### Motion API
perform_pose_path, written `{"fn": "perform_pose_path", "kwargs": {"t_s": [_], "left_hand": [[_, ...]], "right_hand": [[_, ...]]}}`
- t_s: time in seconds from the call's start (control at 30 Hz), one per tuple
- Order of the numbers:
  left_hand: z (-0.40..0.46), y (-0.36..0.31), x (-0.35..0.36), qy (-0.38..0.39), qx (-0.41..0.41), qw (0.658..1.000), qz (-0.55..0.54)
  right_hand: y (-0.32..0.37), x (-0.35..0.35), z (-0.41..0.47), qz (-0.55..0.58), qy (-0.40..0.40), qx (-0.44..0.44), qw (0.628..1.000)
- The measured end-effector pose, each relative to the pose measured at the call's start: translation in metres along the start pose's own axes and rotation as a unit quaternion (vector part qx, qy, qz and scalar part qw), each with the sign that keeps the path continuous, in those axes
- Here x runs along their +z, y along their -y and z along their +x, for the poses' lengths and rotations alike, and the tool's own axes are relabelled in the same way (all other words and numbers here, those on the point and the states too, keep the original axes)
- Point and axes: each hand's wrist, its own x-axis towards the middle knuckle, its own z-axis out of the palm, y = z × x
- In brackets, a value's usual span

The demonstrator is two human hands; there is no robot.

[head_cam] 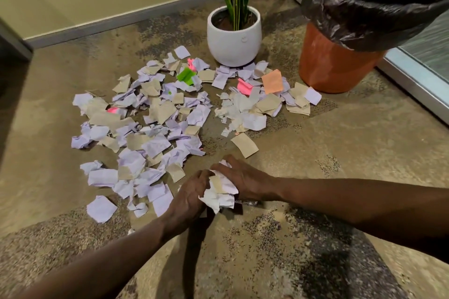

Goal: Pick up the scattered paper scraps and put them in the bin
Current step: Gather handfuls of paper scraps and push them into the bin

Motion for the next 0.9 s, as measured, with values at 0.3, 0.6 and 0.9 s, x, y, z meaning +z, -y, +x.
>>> {"fn": "perform_pose_path", "kwargs": {"t_s": [0.3, 0.6, 0.9], "left_hand": [[0.023, -0.006, -0.003, -0.014, -0.017, 0.998, -0.054], [0.054, -0.034, -0.022, -0.033, 0.034, 0.999, -0.003], [0.115, -0.096, -0.045, -0.025, 0.023, 0.996, -0.080]], "right_hand": [[0.002, -0.028, 0.004, 0.131, -0.028, 0.120, 0.984], [-0.009, -0.085, -0.001, 0.085, -0.063, 0.130, 0.986], [-0.024, -0.156, -0.018, 0.168, -0.128, 0.218, 0.953]]}}
